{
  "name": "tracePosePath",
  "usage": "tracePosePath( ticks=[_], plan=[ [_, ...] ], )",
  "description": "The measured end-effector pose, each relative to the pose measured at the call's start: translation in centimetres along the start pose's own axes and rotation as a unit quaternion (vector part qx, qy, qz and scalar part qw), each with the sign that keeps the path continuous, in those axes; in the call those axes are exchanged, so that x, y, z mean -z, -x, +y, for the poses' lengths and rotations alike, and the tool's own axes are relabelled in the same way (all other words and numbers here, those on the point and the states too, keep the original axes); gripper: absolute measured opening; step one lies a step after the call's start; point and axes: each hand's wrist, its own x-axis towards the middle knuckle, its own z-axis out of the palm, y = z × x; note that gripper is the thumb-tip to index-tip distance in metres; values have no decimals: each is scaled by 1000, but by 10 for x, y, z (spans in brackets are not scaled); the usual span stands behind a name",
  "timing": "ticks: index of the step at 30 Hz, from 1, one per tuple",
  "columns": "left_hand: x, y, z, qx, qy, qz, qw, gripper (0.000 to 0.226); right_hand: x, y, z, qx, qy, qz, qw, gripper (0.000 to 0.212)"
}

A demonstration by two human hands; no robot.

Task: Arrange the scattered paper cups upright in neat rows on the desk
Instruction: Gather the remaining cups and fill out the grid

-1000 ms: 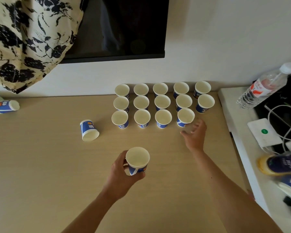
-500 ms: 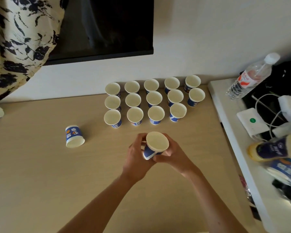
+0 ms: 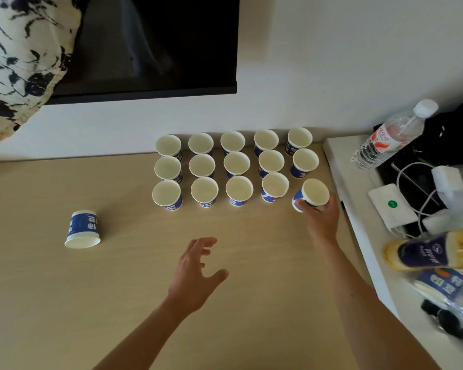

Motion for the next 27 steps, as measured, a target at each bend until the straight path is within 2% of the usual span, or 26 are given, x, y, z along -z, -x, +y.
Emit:
tracePosePath(
  ticks=[16, 22, 25, 27],
  plan=[
    [18, -14, -7, 7, 6, 31, 999, 50, -25, -36, 21, 8, 19, 13, 1000, 61],
    [21, -14, -8, 12, 13, 28, 999, 50, -22, -34, 22, 19, 18, 14, 1000, 74],
    [25, -12, -7, 16, 28, 35, 999, 50, -13, -19, 28, 8, 19, 39, 999, 84],
    [30, -8, -8, 21, 44, 40, 998, 50, -7, 7, 38, -2, 25, 70, 997, 80]
  ],
)
